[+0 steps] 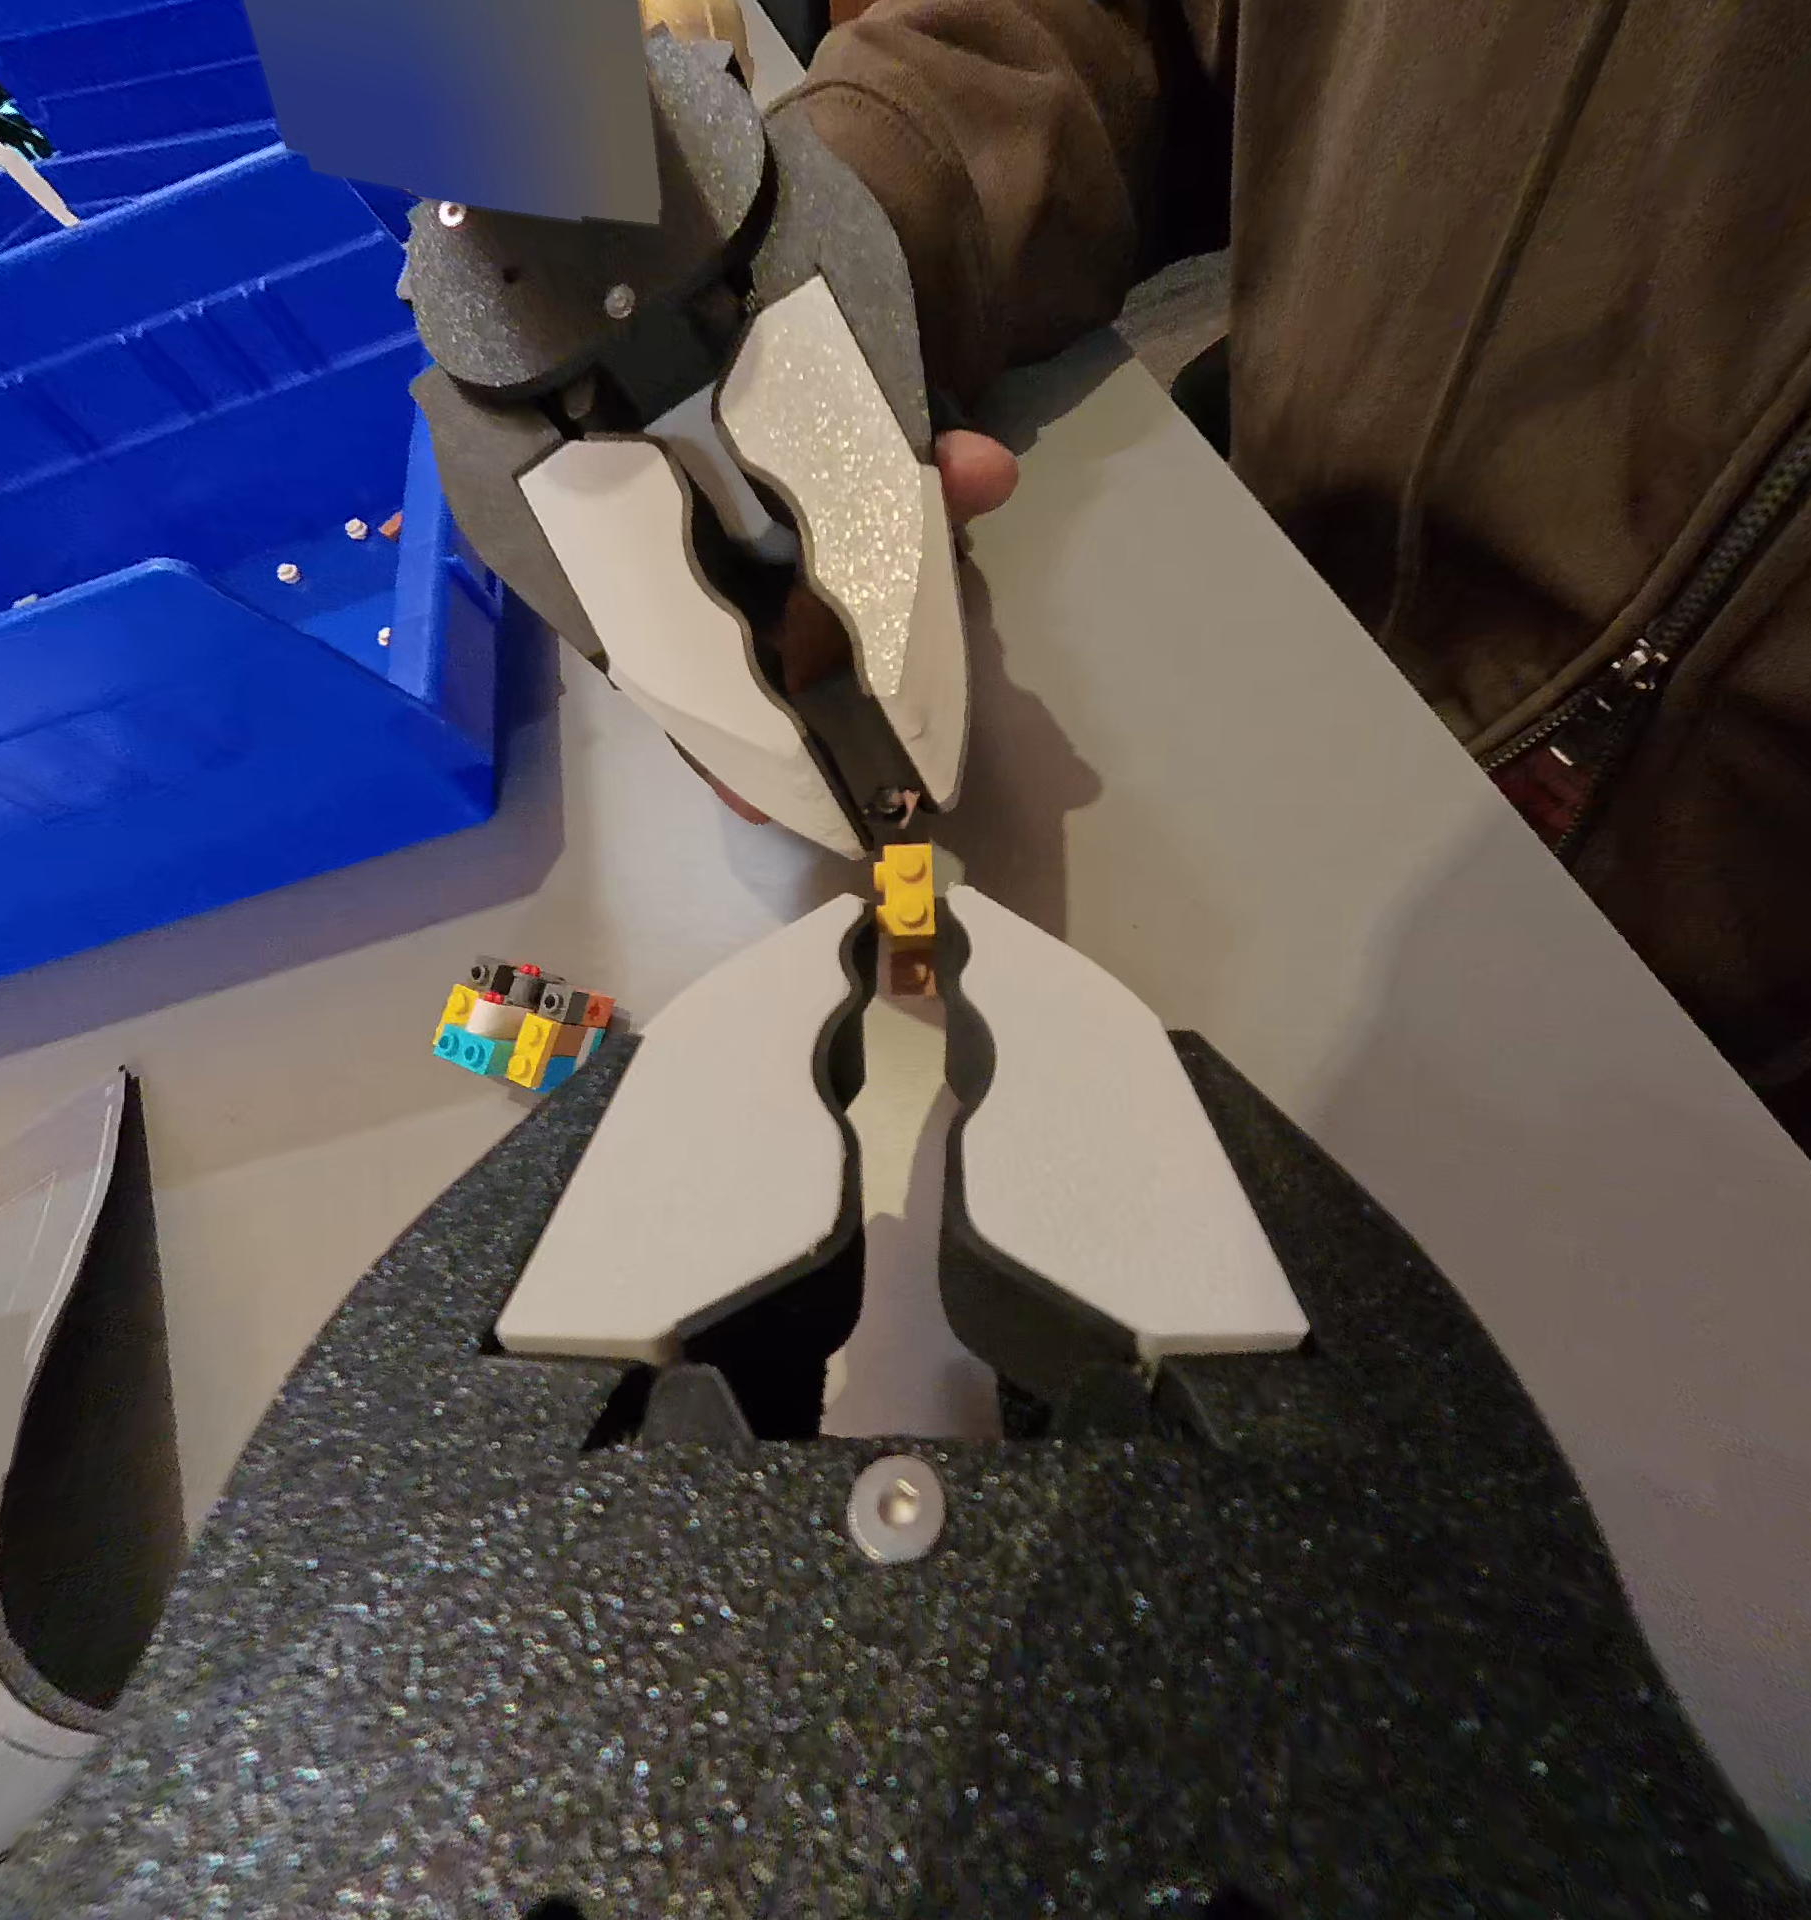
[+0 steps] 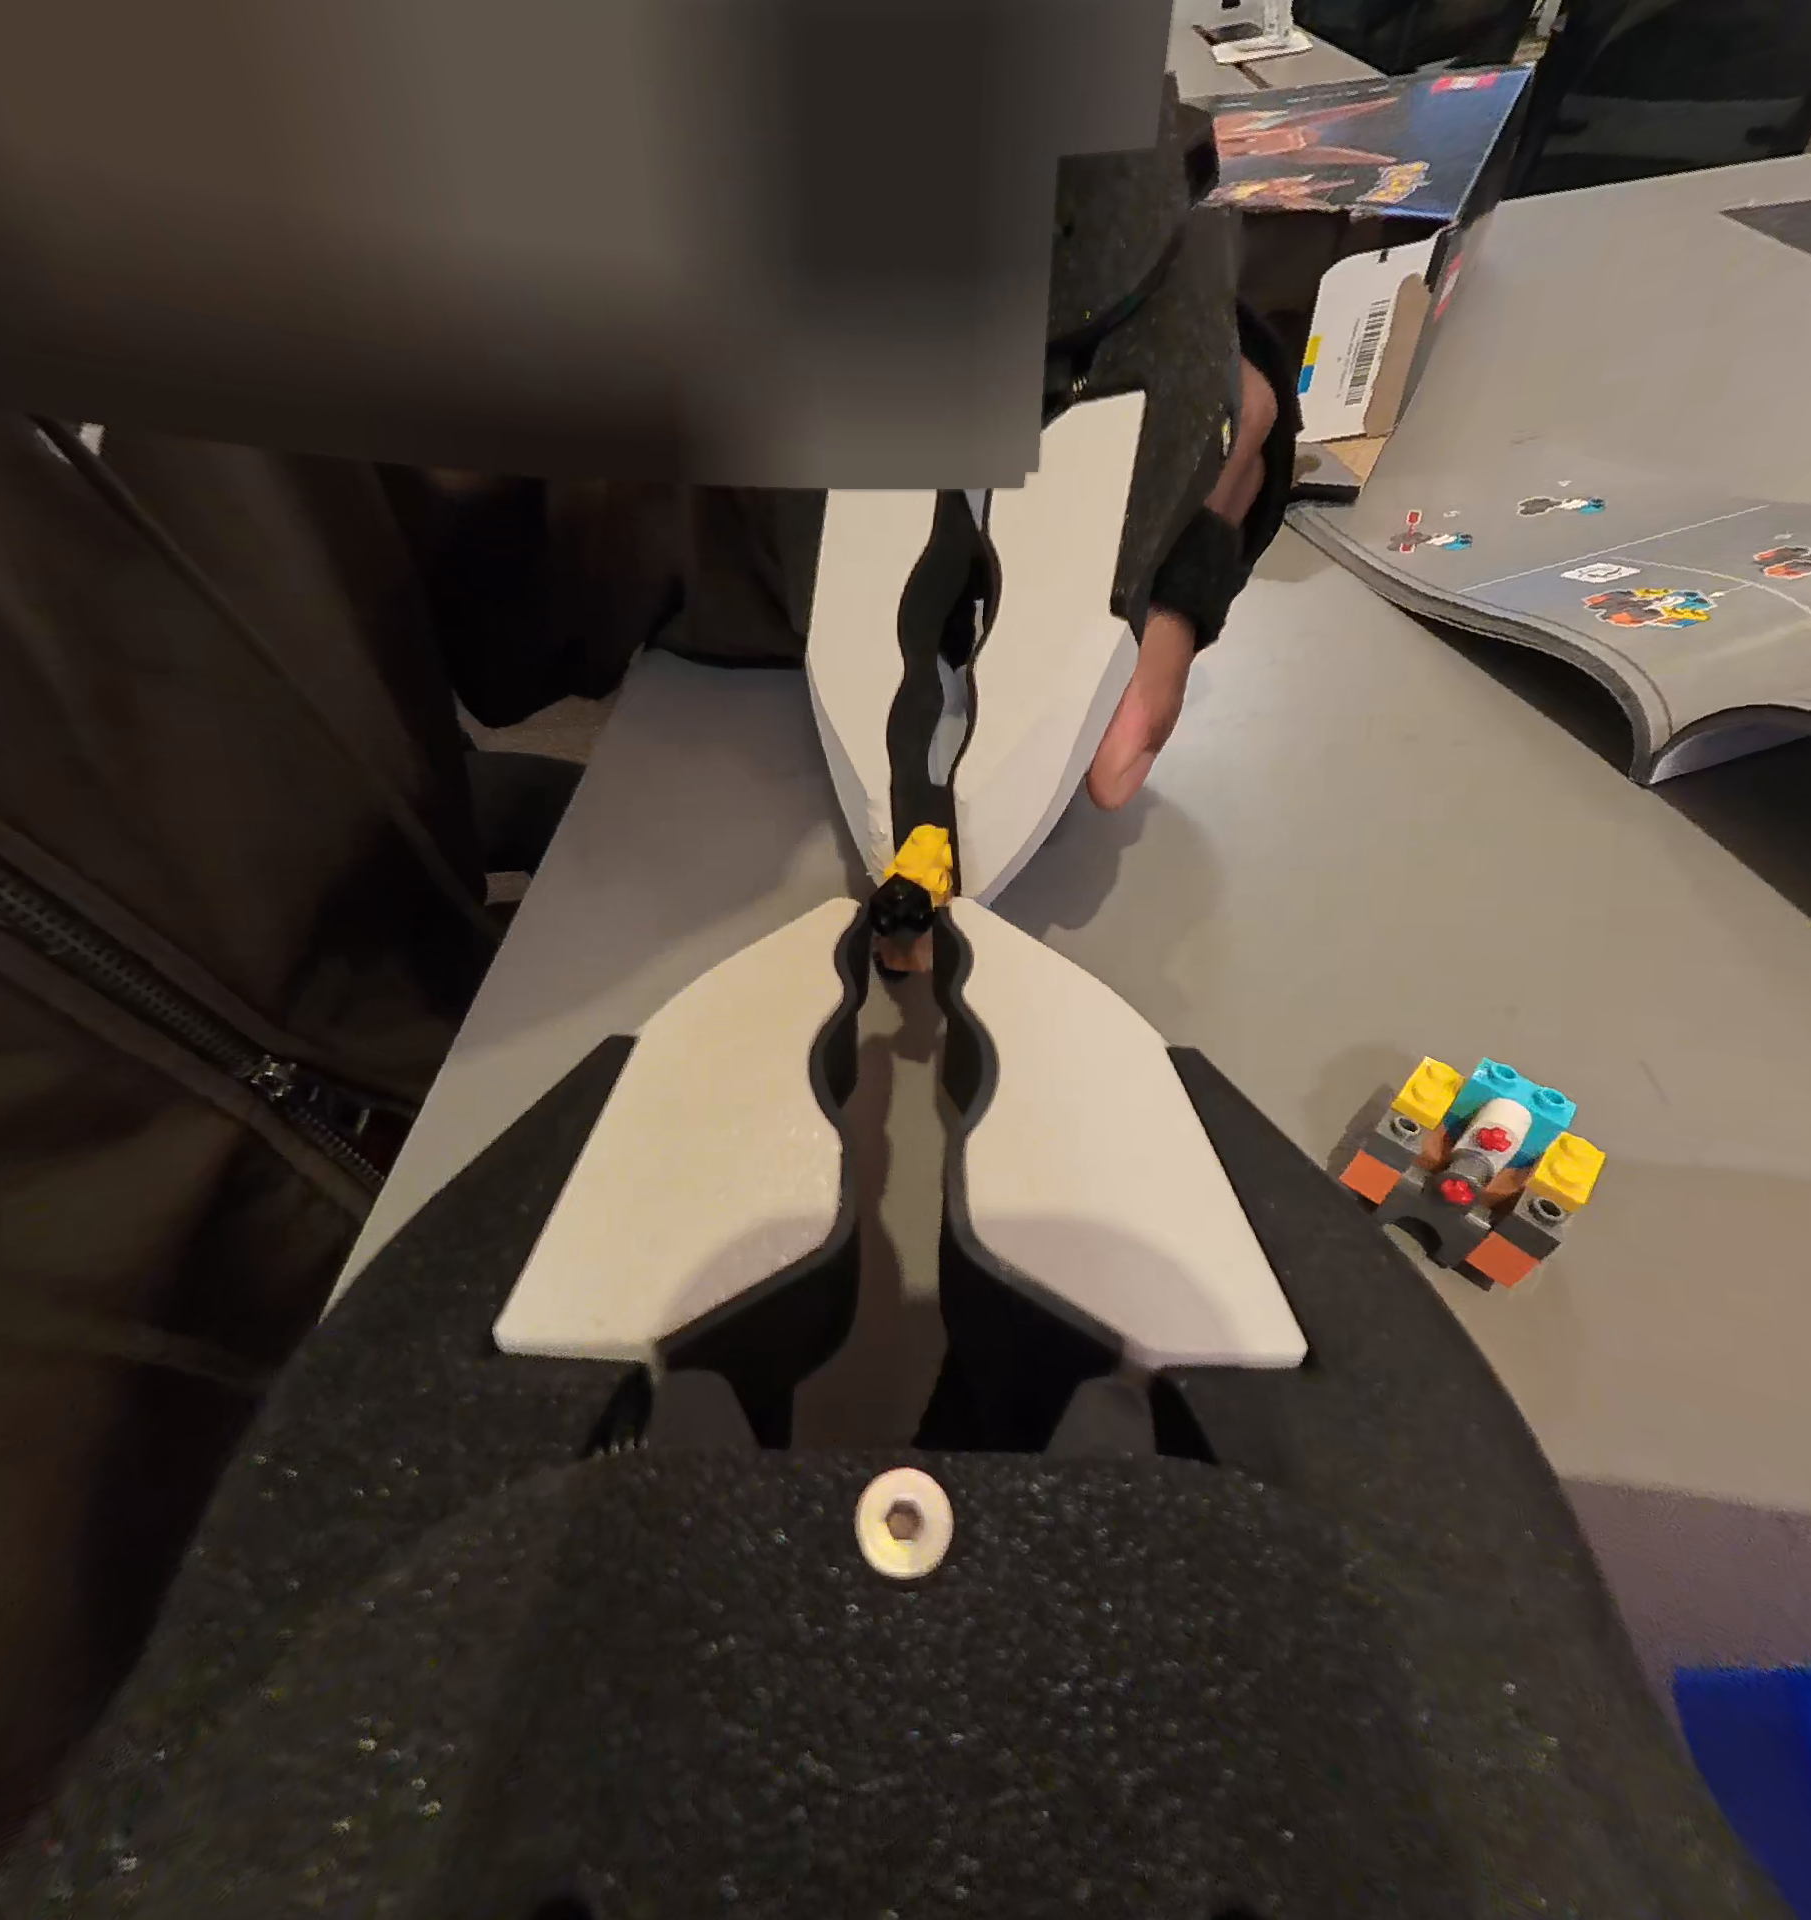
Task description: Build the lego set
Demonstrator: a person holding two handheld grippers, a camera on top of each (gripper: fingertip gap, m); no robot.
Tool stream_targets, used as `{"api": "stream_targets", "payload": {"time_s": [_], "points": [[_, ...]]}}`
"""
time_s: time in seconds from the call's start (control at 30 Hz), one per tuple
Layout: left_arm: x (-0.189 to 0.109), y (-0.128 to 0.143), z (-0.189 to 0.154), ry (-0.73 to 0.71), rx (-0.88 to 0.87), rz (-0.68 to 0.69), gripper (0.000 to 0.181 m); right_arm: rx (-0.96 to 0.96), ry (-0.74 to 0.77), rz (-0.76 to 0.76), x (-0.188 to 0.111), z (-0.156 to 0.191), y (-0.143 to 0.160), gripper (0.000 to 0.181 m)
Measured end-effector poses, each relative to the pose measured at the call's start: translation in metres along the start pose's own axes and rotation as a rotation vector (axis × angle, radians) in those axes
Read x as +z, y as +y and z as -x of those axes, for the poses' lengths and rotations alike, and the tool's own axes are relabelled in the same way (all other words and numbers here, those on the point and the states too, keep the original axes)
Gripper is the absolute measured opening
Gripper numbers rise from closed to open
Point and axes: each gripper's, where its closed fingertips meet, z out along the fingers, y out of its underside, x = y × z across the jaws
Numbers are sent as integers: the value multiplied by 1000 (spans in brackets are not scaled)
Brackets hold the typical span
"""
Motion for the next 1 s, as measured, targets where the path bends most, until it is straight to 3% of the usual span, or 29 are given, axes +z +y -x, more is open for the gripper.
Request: {"api": "stream_targets", "payload": {"time_s": [1.0], "points": [[5, 1, -7, 41, -5, 10, 10, -48, -18, 47, 3, 7, 6, 13]]}}
